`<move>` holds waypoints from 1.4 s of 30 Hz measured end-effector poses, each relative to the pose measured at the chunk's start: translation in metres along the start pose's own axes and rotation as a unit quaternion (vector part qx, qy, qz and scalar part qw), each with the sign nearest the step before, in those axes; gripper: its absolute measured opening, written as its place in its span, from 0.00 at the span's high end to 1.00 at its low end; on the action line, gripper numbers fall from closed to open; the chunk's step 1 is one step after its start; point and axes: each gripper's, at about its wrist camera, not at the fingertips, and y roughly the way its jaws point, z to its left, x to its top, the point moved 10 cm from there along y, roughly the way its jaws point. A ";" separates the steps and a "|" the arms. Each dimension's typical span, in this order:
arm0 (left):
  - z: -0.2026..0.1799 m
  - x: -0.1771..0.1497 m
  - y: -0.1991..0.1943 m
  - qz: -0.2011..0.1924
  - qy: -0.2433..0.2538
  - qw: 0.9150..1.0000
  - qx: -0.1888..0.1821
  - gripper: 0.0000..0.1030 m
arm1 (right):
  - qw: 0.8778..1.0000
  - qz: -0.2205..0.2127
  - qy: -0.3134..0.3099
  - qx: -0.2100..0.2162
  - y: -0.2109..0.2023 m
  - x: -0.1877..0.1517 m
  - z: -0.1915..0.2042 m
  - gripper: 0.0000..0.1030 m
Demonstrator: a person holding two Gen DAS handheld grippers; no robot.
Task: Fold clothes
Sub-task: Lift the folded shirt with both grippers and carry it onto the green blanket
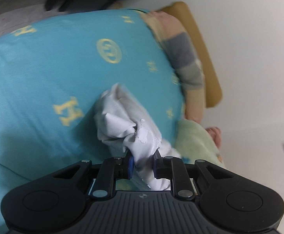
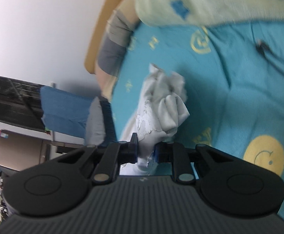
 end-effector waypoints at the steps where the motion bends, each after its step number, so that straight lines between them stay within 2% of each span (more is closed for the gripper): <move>1: -0.016 -0.005 -0.002 0.008 0.008 1.000 -0.003 0.81 | 1.000 -0.007 -0.004 0.001 -0.015 0.009 0.005 0.82; 7: -0.126 -0.065 0.022 0.070 0.065 0.995 -0.022 0.81 | 0.998 -0.062 -0.010 -0.003 -0.107 0.080 0.016 0.82; 10: -0.191 -0.100 0.051 0.093 0.099 0.990 -0.042 0.81 | 0.995 -0.101 -0.020 -0.009 -0.154 0.130 0.019 0.82; 14: -0.286 -0.148 0.100 0.124 0.137 0.979 -0.081 0.81 | 0.986 -0.163 -0.038 -0.024 -0.213 0.213 0.027 0.82; 16: -0.337 -0.170 0.125 0.138 0.154 0.972 -0.112 0.81 | 0.979 -0.197 -0.048 -0.028 -0.241 0.258 0.036 0.82; 19: -0.410 -0.208 0.152 0.145 0.206 0.953 -0.169 0.81 | 0.963 -0.258 -0.075 -0.024 -0.288 0.321 0.052 0.82; 21: -0.434 -0.234 0.170 0.144 0.239 0.940 -0.196 0.81 | 0.948 -0.301 -0.104 -0.021 -0.320 0.352 0.056 0.82; 23: -0.454 -0.260 0.188 0.142 0.271 0.926 -0.221 0.81 | 0.934 -0.331 -0.128 -0.032 -0.339 0.370 0.046 0.81; 25: -0.451 -0.284 0.212 0.147 0.300 0.916 -0.224 0.81 | 0.923 -0.352 -0.143 -0.057 -0.351 0.378 0.026 0.81; 28: -0.414 -0.319 0.238 0.166 0.349 0.899 -0.205 0.81 | 0.918 -0.347 -0.147 -0.123 -0.342 0.372 -0.029 0.81; 31: -0.360 -0.340 0.247 0.192 0.375 0.888 -0.185 0.81 | 0.925 -0.323 -0.119 -0.158 -0.330 0.345 -0.087 0.81; 35: -0.307 -0.352 0.227 0.196 0.428 0.867 -0.163 0.81 | 0.935 -0.294 -0.097 -0.171 -0.319 0.290 -0.131 0.81; 37: -0.290 -0.353 0.221 0.194 0.439 0.864 -0.150 0.80 | 0.936 -0.287 -0.091 -0.182 -0.312 0.275 -0.137 0.81; 40: -0.272 -0.351 0.214 0.194 0.446 0.865 -0.126 0.77 | 0.935 -0.280 -0.070 -0.206 -0.309 0.266 -0.145 0.78; 42: -0.264 -0.347 0.201 0.190 0.454 0.862 -0.119 0.66 | 0.933 -0.268 -0.049 -0.233 -0.315 0.260 -0.148 0.73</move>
